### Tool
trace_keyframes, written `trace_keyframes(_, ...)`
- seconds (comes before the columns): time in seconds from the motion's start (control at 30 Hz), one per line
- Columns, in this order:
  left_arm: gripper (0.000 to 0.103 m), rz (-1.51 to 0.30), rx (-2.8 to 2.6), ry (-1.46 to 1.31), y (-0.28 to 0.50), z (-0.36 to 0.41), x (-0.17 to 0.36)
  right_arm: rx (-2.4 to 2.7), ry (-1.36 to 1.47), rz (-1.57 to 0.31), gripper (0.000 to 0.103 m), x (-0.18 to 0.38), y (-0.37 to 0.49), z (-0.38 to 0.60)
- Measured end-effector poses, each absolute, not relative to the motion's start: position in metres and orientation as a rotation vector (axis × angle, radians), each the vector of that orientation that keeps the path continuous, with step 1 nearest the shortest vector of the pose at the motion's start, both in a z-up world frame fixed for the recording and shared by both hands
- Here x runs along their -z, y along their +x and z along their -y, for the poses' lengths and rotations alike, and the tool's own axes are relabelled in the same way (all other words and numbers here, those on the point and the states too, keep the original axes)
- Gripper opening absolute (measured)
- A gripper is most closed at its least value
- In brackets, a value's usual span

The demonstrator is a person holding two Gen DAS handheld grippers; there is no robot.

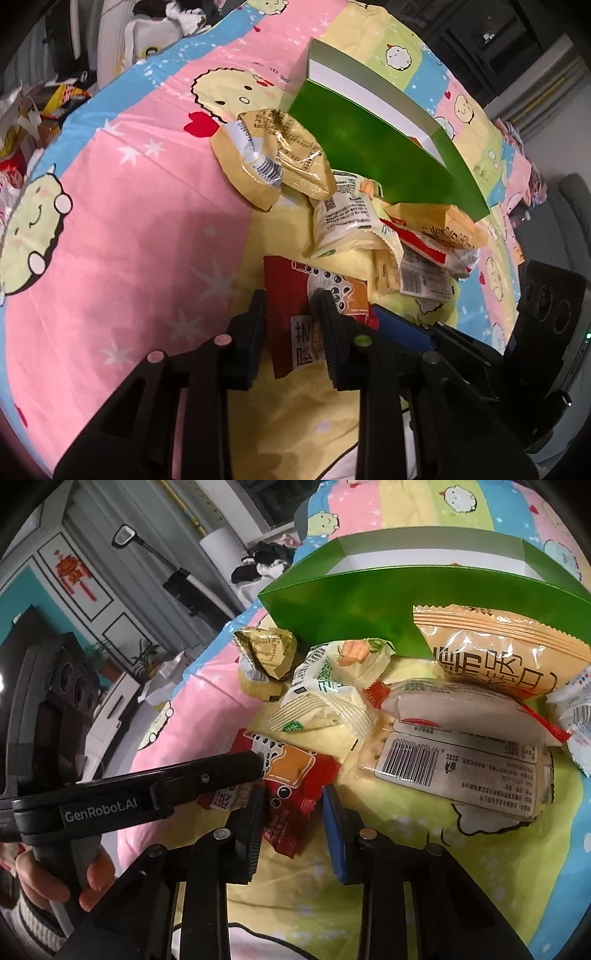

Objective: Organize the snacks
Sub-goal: 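Close the left gripper on the red snack packet and lift it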

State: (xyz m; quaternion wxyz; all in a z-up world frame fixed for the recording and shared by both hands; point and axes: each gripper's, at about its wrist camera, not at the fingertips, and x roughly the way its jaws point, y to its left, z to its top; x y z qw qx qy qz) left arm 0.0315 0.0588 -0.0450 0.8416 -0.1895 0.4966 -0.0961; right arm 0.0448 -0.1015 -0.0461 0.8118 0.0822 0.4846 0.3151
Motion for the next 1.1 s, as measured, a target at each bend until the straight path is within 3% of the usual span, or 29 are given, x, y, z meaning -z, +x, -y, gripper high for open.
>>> trace_keyframes(0.27,0.020,-1.025,0.198,-0.410,0.020,-0.058,0.040,-0.663,0.140,-0.990,0.029,0.030,0.033,0.101)
trace_keyframes(0.3,0.019,-1.028,0.211,-0.425,0.019,-0.058,0.041,-0.666,0.135,-0.982,0.026,0.027,0.031,0.102)
trace_keyframes(0.33,0.018,-1.027,0.219,-0.436,0.017,-0.058,0.040,-0.685,0.142,-0.980,0.017,0.024,0.030,0.102)
trace_keyframes(0.37,0.018,-1.022,0.221,-0.436,0.016,-0.058,0.039,-0.685,0.139,-0.978,0.017,0.022,0.029,0.101)
trace_keyframes(0.63,0.026,-1.055,0.226,-0.483,0.013,-0.064,0.046,-0.656,0.120,-1.006,0.017,0.023,0.027,0.104)
trace_keyframes(0.77,0.025,-1.064,0.228,-0.479,0.010,-0.065,0.046,-0.647,0.124,-1.022,0.026,0.023,0.025,0.107)
trace_keyframes(0.87,0.032,-1.068,0.237,-0.480,0.011,-0.063,0.046,-0.630,0.117,-1.029,0.036,0.024,0.026,0.107)
trace_keyframes(1.03,0.036,-1.090,0.250,-0.460,0.021,-0.057,0.048,-0.614,0.123,-1.055,0.038,0.030,0.032,0.110)
trace_keyframes(1.1,0.045,-1.102,0.276,-0.458,0.026,-0.054,0.048,-0.593,0.129,-1.078,0.038,0.034,0.038,0.112)
